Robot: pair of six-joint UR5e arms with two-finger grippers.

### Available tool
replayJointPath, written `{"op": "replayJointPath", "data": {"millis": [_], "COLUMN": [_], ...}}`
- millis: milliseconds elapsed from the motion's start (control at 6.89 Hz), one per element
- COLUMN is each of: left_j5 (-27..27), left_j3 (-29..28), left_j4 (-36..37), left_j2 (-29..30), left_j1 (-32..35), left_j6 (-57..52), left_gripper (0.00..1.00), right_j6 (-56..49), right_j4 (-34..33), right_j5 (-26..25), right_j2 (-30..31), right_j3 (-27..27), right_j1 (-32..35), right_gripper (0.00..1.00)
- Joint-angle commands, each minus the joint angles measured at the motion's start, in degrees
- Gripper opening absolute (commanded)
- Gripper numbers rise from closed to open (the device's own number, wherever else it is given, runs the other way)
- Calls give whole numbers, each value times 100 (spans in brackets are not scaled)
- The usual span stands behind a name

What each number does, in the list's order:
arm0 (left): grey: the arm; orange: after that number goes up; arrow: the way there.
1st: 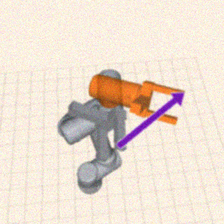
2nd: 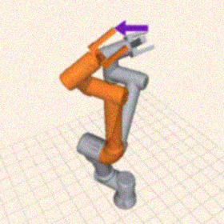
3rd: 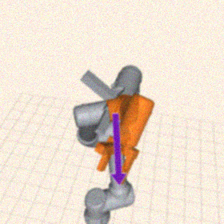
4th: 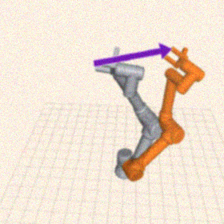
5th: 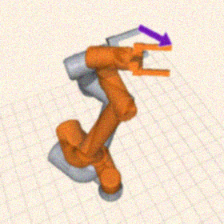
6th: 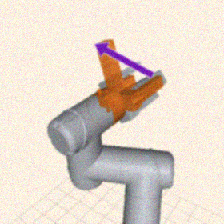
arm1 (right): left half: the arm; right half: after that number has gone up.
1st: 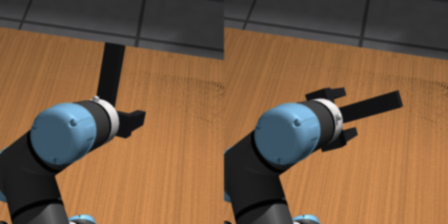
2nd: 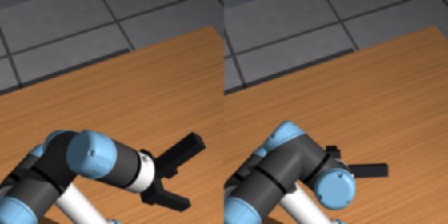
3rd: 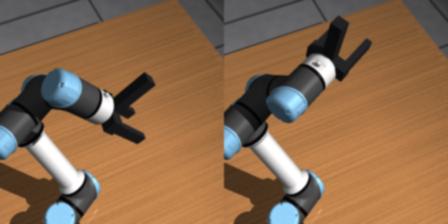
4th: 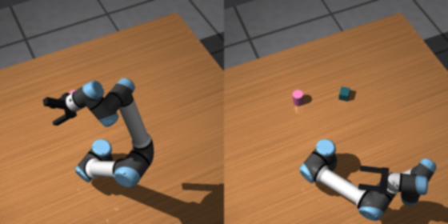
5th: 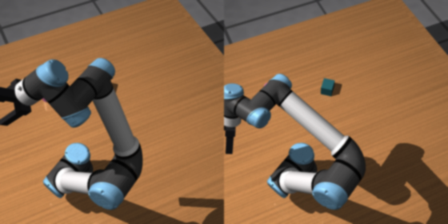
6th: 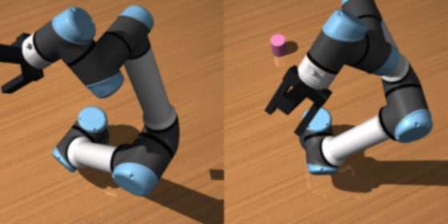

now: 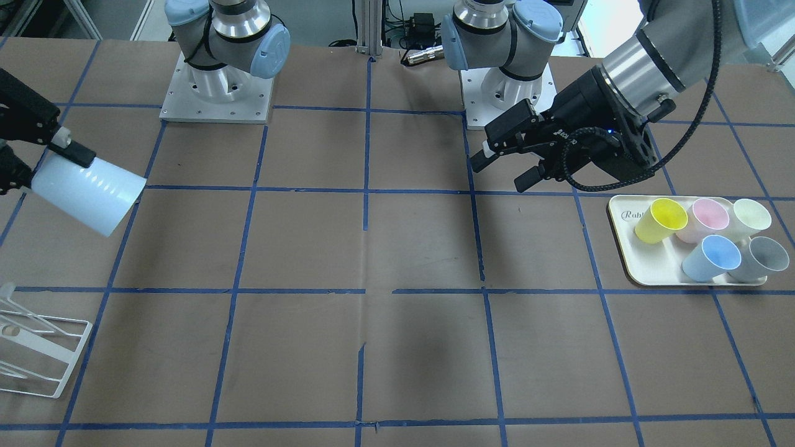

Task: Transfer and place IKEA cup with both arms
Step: 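Carry the cup toward table center with right gripper while left gripper rises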

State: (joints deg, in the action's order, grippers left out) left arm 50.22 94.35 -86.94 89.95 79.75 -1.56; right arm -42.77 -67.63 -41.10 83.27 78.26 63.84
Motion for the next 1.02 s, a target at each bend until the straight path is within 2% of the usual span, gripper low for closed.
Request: {"op": "replayJointPath", "data": {"millis": [0, 290, 435, 580, 870], "left_j5": [-1325, -2564, -2831, -2860, -3594], "left_j3": [-31, 57, 48, 57, -48], "left_j4": [1, 10, 89, 394, 511], "left_j2": [-30, -13, -21, -21, -47], "left_j1": [40, 128, 407, 627, 577], "left_j6": [1066, 1419, 1796, 1835, 2097], "left_gripper": [100, 100, 100, 100, 100], "right_j6": [-249, -241, -249, -241, -249], "right_j4": [1187, 1436, 1437, 1437, 1437], "right_j5": [1668, 2690, 2730, 2730, 2713], "right_j2": [14, 14, -12, 5, 5], "right_j3": [14, 32, 67, 110, 181], "right_j1": [216, 759, 945, 1103, 1280], "right_gripper": [47, 46, 46, 47, 47]}}
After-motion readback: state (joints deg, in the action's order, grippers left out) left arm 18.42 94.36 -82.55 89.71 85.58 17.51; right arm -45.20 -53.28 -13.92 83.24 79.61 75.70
